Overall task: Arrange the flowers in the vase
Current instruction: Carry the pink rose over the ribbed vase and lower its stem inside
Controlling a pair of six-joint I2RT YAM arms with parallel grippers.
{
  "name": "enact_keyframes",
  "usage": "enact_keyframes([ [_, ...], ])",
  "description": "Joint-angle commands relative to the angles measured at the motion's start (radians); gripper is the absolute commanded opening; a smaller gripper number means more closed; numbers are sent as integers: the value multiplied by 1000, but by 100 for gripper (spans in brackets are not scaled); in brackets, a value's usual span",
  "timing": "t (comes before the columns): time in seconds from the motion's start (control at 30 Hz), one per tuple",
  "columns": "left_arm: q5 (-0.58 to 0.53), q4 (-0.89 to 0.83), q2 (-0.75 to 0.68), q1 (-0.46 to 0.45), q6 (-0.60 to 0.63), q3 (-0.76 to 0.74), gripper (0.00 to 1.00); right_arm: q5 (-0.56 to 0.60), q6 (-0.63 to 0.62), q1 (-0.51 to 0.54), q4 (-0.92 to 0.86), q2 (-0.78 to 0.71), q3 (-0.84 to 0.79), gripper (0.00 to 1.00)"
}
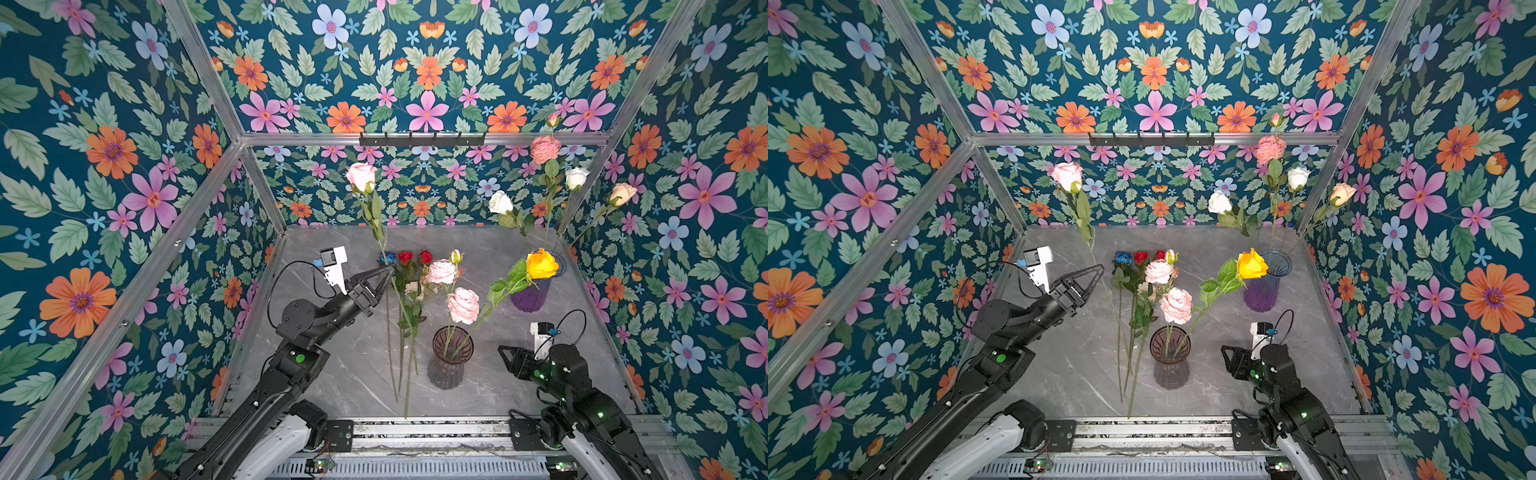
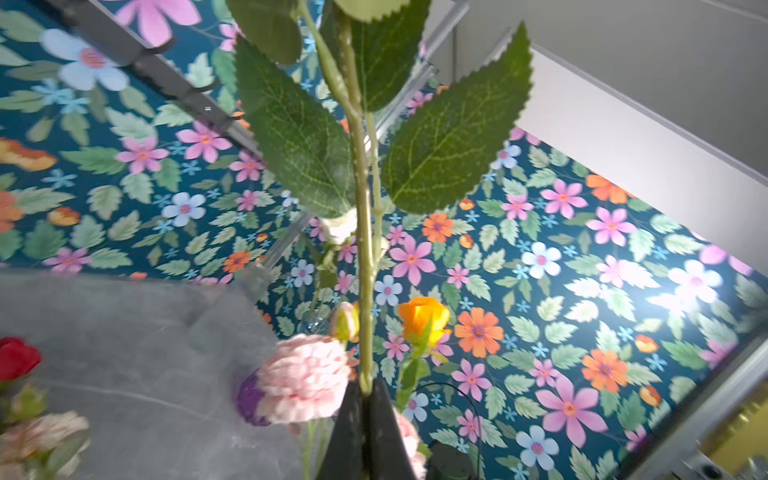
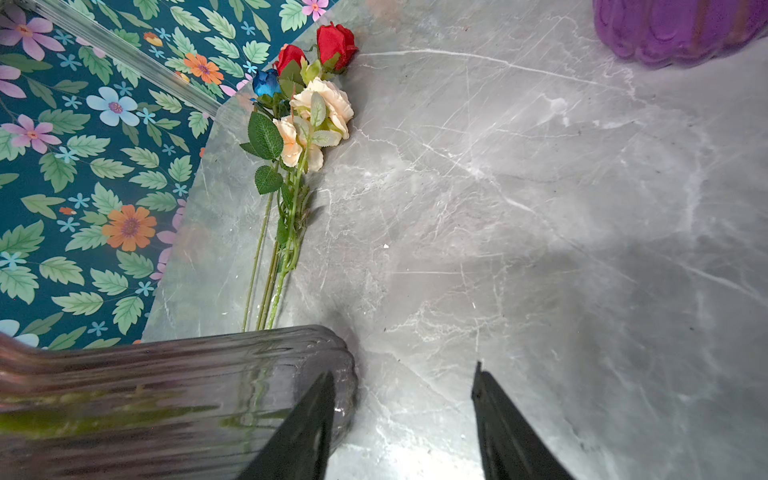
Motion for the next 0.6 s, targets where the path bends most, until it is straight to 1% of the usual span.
enact_keyframes([
  [0.0,-37,101,21,-62,85,20,0,10,2,0,11,3,0,55],
  [0.2,-3,191,79,-125,97,39,0,11,2,1,12,5,1,55],
  [0.57,20,230,144,-138,119,93,0,11,0,1,14,10,2,55],
])
